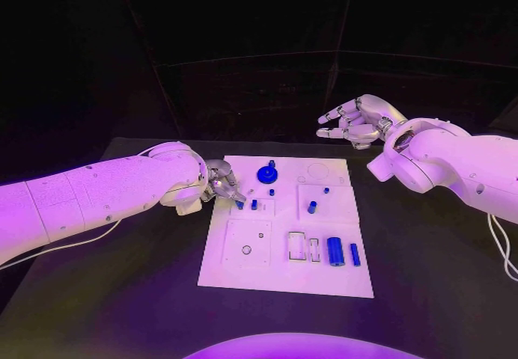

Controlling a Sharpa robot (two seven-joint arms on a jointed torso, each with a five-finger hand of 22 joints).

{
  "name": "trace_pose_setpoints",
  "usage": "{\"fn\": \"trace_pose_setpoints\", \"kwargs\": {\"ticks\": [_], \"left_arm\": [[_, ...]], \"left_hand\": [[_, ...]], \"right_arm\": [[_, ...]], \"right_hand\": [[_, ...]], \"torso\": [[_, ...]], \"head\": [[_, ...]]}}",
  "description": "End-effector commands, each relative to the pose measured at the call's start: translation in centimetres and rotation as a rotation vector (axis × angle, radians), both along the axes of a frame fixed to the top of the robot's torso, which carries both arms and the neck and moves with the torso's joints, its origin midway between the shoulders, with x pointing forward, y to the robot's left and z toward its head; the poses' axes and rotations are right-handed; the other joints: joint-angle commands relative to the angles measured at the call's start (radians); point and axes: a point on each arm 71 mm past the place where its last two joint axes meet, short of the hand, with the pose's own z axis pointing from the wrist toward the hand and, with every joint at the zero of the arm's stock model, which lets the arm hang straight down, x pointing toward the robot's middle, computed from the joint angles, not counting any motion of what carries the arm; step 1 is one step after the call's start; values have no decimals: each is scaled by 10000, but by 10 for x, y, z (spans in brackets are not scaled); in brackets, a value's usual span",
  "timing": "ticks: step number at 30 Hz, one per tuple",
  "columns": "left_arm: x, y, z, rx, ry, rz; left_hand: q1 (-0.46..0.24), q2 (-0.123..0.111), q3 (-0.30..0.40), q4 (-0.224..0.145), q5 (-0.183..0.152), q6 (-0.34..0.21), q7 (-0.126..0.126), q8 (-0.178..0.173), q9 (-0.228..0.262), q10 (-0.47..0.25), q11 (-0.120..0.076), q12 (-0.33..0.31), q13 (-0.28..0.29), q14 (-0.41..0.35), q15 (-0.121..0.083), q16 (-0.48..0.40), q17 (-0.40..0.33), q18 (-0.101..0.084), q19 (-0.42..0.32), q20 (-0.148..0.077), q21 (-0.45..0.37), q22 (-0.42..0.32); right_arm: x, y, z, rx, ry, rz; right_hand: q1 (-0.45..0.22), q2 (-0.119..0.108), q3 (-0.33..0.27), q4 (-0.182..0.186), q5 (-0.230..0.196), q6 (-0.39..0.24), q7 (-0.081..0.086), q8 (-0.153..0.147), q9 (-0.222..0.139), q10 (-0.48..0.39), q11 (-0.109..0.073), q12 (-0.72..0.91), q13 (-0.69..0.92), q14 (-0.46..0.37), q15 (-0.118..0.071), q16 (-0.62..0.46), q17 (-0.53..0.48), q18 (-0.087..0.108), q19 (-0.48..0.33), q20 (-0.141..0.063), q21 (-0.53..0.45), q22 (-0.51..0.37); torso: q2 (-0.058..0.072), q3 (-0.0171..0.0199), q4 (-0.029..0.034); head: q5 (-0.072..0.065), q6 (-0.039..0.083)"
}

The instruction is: Assemble the parts on the task board

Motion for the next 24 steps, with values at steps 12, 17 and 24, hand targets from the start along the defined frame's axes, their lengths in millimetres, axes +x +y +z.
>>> {"fn": "trace_pose_setpoints", "kwargs": {"ticks": [12, 17, 24], "left_arm": [[-3, 2, -4, 341, 346, -50], [-3, 3, -4, 363, 362, -31], [-3, 3, -4, 345, 340, -21]], "left_hand": [[48, -10, 1309, -1198, 34, 86, -7, 30, 16, 60, 14, -85, -109, 1038, -52, 31, 2634, -33, 73, -35, -39, -4], [27, -33, 1441, -1244, 55, 90, -1, 60, 30, 11, 15, -204, -288, 1038, -48, 31, 2634, -34, 77, -29, -35, 7], [-75, -107, 1677, -1307, 83, 83, 18, 129, 61, 26, 32, -274, -408, 1038, -30, 31, 2634, -34, 81, -9, -35, 17]], "right_arm": [[0, 1, 2, 69, -70, 43], [0, 1, 2, 76, -61, 52], [0, 1, 2, 82, -59, 60]], "right_hand": [[-48, 53, -52, 33, 27, -70, -11, 37, -6, -59, 13, -51, -10, 523, -63, -51, 534, 127, 8, 7, -33, -2], [-48, 53, -52, 33, 27, -70, -11, 37, -6, -59, 13, -51, -10, 523, -63, -51, 534, 127, 8, 7, -33, -2], [-39, 60, -55, 32, 33, -70, -12, 41, -6, -66, 11, -60, -26, 522, -64, -58, 529, 130, 1, 6, -44, -19]], "torso": [[-9, -3, -2], [-10, -1, 6], [-13, 4, 3]], "head": [[25, -39], [33, -40], [48, -38]]}}
